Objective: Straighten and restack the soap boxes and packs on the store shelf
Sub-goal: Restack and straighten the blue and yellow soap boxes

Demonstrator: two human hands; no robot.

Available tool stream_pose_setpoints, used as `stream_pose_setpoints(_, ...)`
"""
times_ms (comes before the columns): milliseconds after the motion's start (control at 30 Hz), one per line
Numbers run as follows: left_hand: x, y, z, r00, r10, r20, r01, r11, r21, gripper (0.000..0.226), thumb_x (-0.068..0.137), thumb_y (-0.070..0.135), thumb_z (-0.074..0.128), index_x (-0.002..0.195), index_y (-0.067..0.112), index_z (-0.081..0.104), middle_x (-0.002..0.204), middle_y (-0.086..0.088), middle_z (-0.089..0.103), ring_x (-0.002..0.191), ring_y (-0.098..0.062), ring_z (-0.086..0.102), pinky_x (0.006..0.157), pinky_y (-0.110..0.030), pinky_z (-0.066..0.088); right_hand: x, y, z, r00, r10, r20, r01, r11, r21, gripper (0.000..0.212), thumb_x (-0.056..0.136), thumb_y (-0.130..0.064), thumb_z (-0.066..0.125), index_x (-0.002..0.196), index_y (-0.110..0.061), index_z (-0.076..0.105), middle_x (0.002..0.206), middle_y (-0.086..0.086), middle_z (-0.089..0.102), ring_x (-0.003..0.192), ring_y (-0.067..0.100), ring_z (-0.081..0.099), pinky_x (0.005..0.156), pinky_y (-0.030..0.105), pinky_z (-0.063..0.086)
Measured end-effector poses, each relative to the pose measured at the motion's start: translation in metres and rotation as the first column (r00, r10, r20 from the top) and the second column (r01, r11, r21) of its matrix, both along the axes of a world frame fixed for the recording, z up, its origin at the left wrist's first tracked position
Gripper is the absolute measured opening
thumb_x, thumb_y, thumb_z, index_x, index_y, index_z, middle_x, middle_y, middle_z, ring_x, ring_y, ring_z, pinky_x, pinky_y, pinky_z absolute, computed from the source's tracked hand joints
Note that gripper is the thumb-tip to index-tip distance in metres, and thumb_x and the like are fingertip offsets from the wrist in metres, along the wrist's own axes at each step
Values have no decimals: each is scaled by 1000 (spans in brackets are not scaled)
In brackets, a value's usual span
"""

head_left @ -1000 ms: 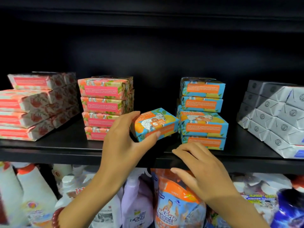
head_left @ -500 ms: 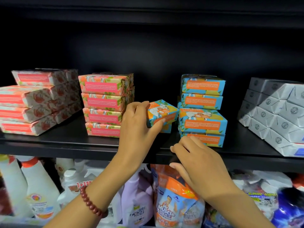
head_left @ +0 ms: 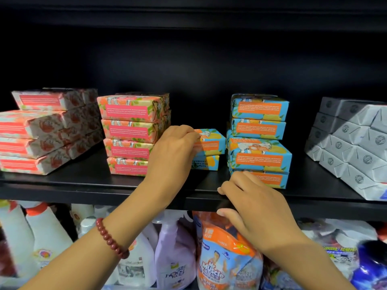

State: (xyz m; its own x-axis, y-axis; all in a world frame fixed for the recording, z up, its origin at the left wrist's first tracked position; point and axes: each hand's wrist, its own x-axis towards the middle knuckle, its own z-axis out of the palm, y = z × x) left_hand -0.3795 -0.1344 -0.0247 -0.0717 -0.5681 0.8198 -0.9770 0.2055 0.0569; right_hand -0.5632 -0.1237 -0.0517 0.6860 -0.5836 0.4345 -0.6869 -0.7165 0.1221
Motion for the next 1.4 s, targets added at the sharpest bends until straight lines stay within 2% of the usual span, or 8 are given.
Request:
stream_pose_setpoints(333, 1, 7, -2, 1000, 16, 12, -17, 998, 68, 47, 64, -15, 75, 108, -6, 65, 108, -22, 66, 100, -40, 63, 78, -46, 54, 0, -2, -2, 996, 23, 84, -25, 999, 26, 32, 91, -51, 44, 117, -32, 43, 111, -15, 39, 106, 6, 35, 70, 18, 30)
stream_pose_setpoints(500, 7, 38, -27, 989, -109, -100, 112, 993, 23, 26, 84, 23, 68, 104, 5, 70, 106, -7, 68, 99, -25, 62, 83, -35, 50, -19, -3, 6, 958, 161, 236, -189, 977, 101, 38, 87, -49, 53, 117, -27, 59, 113, -17, 55, 108, 1, 47, 87, 20, 43)
stream_pose_setpoints(633, 10, 50, -42, 988, -120, -97, 134, 979, 155, 41, 88, 43, 48, 89, 14, 76, 90, 4, 71, 84, -15, 67, 69, -31, 55, -43, -17, 23, 842, 192, 503, -131, 979, -153, 35, 81, -33, 66, 109, -13, 65, 112, -4, 61, 108, 10, 53, 92, 22, 43)
stream_pose_setpoints(800, 10, 49, -44, 986, -131, -101, 146, 976, 160, 40, 89, 42, 47, 85, 15, 76, 86, 5, 72, 81, -16, 68, 65, -30, 55, -50, -41, 26, 923, -52, 380, 55, 998, 3, 61, 73, -27, 76, 127, -12, 53, 131, 4, 53, 123, 22, 45, 97, 36, 39)
stream_pose_setpoints(1033, 10, 49, -45, 984, -137, -116, 156, 973, 172, 40, 88, 43, 47, 84, 15, 76, 87, 4, 72, 81, -16, 67, 66, -30, 55, -46, -40, 15, 893, 56, 446, 24, 985, -171, 44, 69, -7, 75, 110, -4, 59, 107, 9, 59, 101, 19, 45, 75, 31, 41)
stream_pose_setpoints(1167, 6, 51, -40, 973, -139, -186, 167, 975, 144, 47, 88, 48, 44, 99, 13, 73, 96, 4, 72, 90, -15, 67, 72, -28, 52, -44, -30, 14, 884, 194, 425, -45, 941, -336, 34, 78, -13, 57, 108, 1, 63, 106, 13, 63, 102, 24, 51, 80, 32, 44)
stream_pose_setpoints(1267, -5, 52, -25, 778, -340, -528, 417, 908, 30, 41, 85, 53, 46, 87, 23, 74, 81, 13, 71, 77, 1, 65, 67, -16, 50, -35, -20, 14, 861, 312, 402, -75, 860, -505, 26, 79, -3, 59, 102, 6, 67, 104, 17, 65, 105, 28, 54, 90, 36, 46)
stream_pose_setpoints(1400, -20, 50, -4, 379, -295, -877, 729, 679, 87, 38, 69, 59, 61, 78, 25, 74, 77, -4, 73, 70, -13, 69, 62, -29, 56, -15, -11, 17, 820, 432, 376, -113, 766, -633, 18, 90, -4, 56, 100, 3, 69, 103, 21, 66, 105, 31, 57, 90, 41, 49)
